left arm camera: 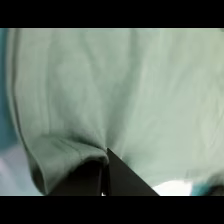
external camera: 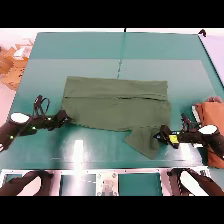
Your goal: Fold the shirts.
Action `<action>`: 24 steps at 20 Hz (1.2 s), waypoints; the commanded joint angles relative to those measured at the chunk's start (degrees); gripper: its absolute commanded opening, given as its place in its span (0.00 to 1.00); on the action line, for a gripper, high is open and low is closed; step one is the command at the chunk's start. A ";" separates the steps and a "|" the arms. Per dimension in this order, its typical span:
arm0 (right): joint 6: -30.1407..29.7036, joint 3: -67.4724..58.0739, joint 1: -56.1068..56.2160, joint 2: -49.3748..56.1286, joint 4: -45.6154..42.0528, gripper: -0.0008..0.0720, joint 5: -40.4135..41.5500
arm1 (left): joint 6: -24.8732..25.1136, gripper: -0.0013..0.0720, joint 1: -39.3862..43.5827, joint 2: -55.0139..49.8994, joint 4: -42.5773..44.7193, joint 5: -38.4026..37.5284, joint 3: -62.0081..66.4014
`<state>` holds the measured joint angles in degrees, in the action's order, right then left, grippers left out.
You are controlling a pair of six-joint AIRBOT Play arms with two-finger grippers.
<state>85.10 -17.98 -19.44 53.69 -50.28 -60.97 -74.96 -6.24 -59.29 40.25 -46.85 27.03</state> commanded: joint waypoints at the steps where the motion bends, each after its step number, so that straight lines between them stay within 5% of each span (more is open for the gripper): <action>1: 6.34 -6.01 0.31 -2.56 -10.12 0.04 -9.14 | -6.19 0.05 -2.99 2.91 18.84 -16.00 5.22; 5: 10.34 -9.35 0.33 -7.45 -15.76 0.04 -11.72 | -8.07 0.05 -2.99 5.95 25.53 -22.10 5.29; 11: 5.88 -20.28 0.35 -5.73 -6.32 0.04 -9.31 | -10.58 0.05 -2.97 5.44 24.87 -20.65 11.56; 16: -0.26 -33.81 2.21 9.44 3.43 0.04 -4.04 | -8.46 0.06 -2.97 -4.63 17.70 -15.85 24.35; 23: -0.31 -52.87 6.78 36.76 4.52 0.04 1.11 | -7.85 0.06 3.76 -28.98 16.26 -7.02 43.39; 24: -0.31 -54.64 7.10 39.93 4.74 0.04 1.97 | -8.66 0.12 3.74 -31.41 16.48 -6.75 45.05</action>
<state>85.21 -66.39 -13.72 84.20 -46.85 -61.45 -82.83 -3.84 -82.67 57.36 -56.34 65.93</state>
